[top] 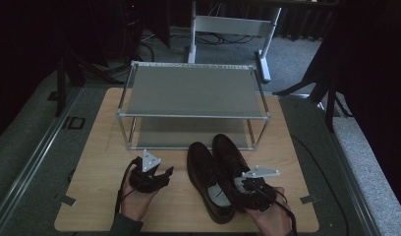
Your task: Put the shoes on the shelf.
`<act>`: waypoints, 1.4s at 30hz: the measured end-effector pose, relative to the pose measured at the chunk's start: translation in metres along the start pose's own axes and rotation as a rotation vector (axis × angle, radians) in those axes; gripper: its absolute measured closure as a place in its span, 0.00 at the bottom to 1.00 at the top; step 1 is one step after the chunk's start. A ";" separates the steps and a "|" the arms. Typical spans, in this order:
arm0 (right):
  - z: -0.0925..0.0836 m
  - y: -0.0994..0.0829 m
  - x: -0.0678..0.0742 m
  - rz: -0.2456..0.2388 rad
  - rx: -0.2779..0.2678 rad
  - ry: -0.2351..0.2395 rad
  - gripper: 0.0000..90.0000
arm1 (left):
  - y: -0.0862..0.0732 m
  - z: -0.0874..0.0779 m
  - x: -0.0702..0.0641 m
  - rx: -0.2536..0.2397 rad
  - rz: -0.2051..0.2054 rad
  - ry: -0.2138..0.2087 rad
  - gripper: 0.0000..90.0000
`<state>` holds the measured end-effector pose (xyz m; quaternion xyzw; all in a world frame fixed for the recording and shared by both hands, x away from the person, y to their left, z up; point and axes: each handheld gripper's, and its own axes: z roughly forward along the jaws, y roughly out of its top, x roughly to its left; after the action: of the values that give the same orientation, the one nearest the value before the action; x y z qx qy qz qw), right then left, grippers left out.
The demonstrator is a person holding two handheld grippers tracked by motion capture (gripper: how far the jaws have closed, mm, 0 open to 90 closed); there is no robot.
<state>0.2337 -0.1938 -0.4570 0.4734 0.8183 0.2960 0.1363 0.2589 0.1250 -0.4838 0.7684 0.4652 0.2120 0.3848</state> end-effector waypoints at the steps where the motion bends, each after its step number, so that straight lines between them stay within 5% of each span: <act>1: 0.000 -0.001 0.001 0.005 0.004 0.001 0.51 | 0.000 0.000 0.000 0.001 0.002 0.000 0.54; 13: 0.013 -0.004 0.008 0.041 0.110 -0.002 0.43 | 0.000 0.000 -0.002 0.001 0.006 -0.002 0.54; 18: 0.015 0.000 0.010 0.049 0.158 -0.035 0.54 | 0.000 0.000 -0.002 0.000 0.006 -0.003 0.54; 30: 0.028 0.004 0.011 0.043 0.216 -0.030 0.78 | 0.000 0.000 -0.003 -0.001 0.006 -0.004 0.54; 42: 0.028 0.004 0.002 0.040 0.203 0.014 0.89 | 0.000 0.002 -0.004 0.001 0.012 -0.011 0.54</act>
<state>0.2492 -0.1803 -0.4763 0.4992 0.8353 0.2176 0.0762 0.2582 0.1209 -0.4848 0.7725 0.4588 0.2098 0.3856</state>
